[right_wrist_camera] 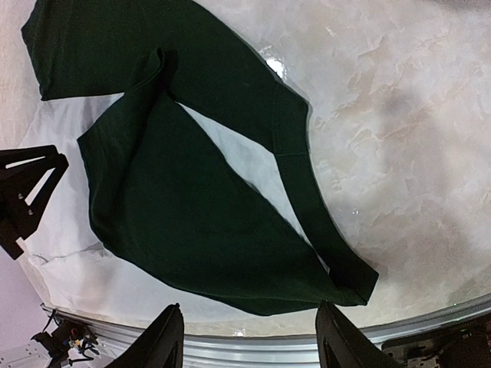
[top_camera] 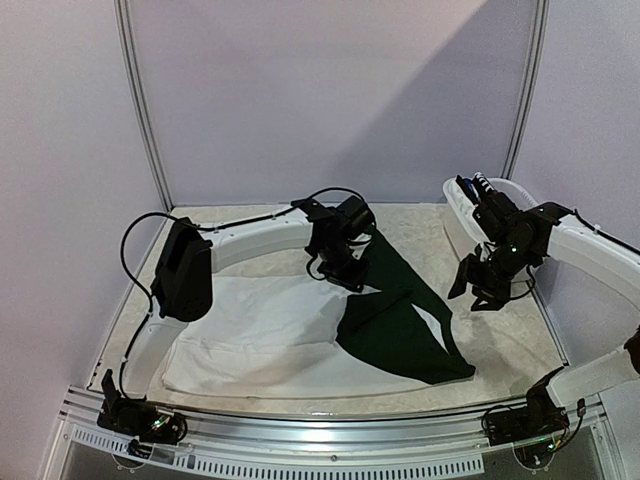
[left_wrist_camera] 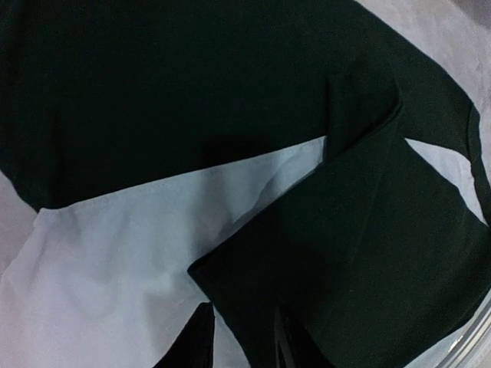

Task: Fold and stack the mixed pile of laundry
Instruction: Adjust the 1/3-folded shirt at the center of the board.

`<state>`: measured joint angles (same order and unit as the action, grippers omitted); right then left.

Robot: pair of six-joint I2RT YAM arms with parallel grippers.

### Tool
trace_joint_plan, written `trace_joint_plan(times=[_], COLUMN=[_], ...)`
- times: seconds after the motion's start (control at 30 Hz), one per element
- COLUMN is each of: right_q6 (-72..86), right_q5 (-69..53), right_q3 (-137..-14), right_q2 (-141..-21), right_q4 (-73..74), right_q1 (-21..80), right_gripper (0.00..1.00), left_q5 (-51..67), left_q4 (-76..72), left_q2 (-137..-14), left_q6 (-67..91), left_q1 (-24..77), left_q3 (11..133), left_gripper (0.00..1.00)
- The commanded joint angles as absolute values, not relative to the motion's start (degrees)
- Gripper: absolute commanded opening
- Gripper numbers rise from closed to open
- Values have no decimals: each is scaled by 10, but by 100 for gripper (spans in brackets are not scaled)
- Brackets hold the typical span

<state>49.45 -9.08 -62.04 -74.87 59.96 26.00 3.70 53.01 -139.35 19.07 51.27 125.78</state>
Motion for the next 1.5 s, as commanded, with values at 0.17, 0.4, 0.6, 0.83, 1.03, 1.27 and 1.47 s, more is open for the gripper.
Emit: trace_joint_plan(times=[0.17,0.4,0.6,0.83,1.03,1.27,1.47], right_q6=[518,515,512,510,510,510,510], right_q5=[-72,-76,-79,-85,-87,-88,-87], right_q3=[-590,-588,-586,-579,-574,-571,-566], right_q2=[-699,-699,-701,-704,-703,-701,-701], right_q4=[632,633,633,629,629,628,622], right_q1=[264,264,265,265,264,265,265], right_gripper=[59,59,59,59,59,59,59], left_q5=[3,2,3,9,3,2,-15], left_q4=[580,577,572,574,577,579,580], left_q2=[-1449,-1466,-1475,-1493,-1505,-1494,-1460], left_q6=[163,158,160,163,167,169,174], left_q1=[519,519,519,519,519,520,521], left_q3=[1297,1304,1317,1339,1348,1351,1344], left_gripper=[25,26,26,26,24,4,0])
